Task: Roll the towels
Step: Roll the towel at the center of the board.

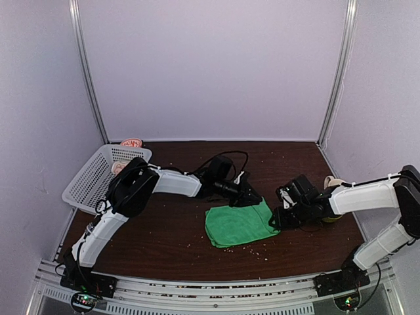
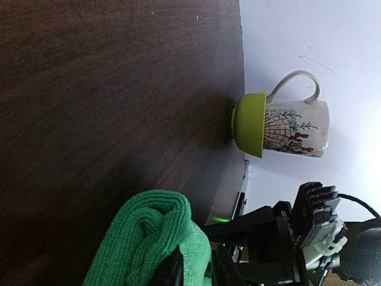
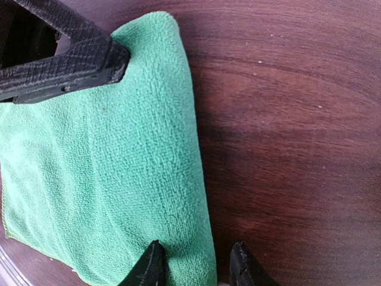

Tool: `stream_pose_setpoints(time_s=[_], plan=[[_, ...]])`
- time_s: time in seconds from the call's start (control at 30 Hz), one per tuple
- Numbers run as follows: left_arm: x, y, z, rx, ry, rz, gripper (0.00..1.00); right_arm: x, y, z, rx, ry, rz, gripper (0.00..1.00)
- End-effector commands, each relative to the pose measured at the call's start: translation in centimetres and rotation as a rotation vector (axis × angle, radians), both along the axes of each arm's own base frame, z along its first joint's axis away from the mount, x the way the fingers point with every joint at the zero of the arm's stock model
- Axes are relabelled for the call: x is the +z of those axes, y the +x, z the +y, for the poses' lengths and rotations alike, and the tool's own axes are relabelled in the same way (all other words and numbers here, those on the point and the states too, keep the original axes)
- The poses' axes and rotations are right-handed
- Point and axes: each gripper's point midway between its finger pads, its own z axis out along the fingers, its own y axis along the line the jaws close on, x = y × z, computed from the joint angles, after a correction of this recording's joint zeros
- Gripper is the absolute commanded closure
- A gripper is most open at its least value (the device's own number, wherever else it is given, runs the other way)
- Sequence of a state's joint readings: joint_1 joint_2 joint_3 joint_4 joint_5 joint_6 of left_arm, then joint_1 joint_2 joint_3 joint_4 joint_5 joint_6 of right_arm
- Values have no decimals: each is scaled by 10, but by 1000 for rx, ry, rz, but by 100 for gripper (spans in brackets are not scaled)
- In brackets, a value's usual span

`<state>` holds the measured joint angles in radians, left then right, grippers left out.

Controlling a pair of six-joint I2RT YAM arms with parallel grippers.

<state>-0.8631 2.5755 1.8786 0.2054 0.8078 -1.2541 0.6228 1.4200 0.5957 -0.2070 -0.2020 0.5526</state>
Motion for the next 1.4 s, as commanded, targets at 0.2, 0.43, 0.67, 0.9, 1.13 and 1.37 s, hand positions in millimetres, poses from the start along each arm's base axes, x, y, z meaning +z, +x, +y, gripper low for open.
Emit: stream_pose_setpoints(time_s=[0.2,0.43,0.67,0.9,1.13,1.37], plan=[[30,8,5,13,-8,-61,81,-18,-10,9,51,19,54,94],[50,6,8,10,-14,-84,80,-8,-2,-4,35,-150,-24,100],[83,-2,20,7,-22,-132,79,-3,1,-14,43,-360,-79,100],[90,-11,55,56,57,-180,80,11,3,-12,54,-540,-146,100],[61,-25,103,87,249,-240,80,36,7,4,57,-740,-237,100],[32,-39,124,104,272,-203,81,49,5,22,103,-912,-312,100]])
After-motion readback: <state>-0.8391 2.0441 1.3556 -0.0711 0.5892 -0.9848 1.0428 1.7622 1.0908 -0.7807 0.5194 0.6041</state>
